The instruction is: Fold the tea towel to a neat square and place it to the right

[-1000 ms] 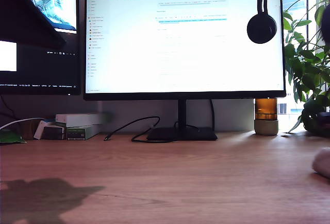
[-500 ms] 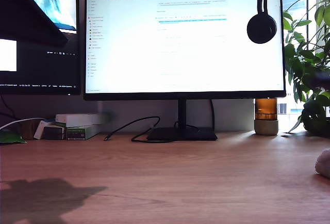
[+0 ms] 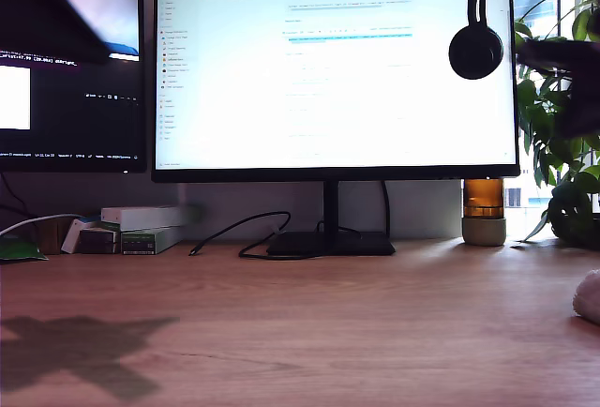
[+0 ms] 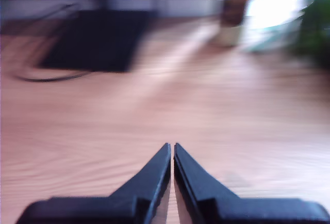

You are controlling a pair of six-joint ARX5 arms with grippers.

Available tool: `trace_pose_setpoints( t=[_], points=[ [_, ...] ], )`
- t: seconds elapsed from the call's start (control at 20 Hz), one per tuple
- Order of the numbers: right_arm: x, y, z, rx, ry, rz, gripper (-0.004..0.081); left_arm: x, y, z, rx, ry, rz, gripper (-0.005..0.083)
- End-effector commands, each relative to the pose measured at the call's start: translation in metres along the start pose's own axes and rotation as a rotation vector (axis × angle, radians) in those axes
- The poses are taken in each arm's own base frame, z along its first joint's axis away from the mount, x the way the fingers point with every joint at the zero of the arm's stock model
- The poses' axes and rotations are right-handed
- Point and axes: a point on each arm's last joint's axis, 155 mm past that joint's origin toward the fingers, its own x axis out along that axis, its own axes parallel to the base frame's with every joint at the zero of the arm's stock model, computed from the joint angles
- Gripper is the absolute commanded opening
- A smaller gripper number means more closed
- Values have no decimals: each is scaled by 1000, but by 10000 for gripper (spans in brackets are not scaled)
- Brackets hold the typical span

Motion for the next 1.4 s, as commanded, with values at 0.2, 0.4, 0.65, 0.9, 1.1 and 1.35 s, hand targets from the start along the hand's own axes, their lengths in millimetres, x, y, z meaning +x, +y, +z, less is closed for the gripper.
trace_pose_setpoints(
  t=[0.2, 0.4, 0.65, 0.9, 1.1, 1.35],
  points=[
    [-5, -59, 2, 63, -3, -34, -13, -5, 58, -7, -59, -46, 166, -22],
    [-21, -77, 24, 63, -115, -74, -13, -9, 88, -21, -99, -79, 257, -22],
    [-39, -73, 35, 43, -271, -63, -13, -18, 95, -13, -114, -154, 286, -22],
    [-37, -65, 4, 77, -305, -46, -13, -16, 103, -30, -112, -149, 327, -22],
    [-33, -57, -37, 71, -293, -28, -13, -13, 107, -58, -114, -141, 355, -22],
    [-34, -50, -65, 38, -269, -2, -13, -14, 104, -84, -108, -140, 356, -22]
  ],
)
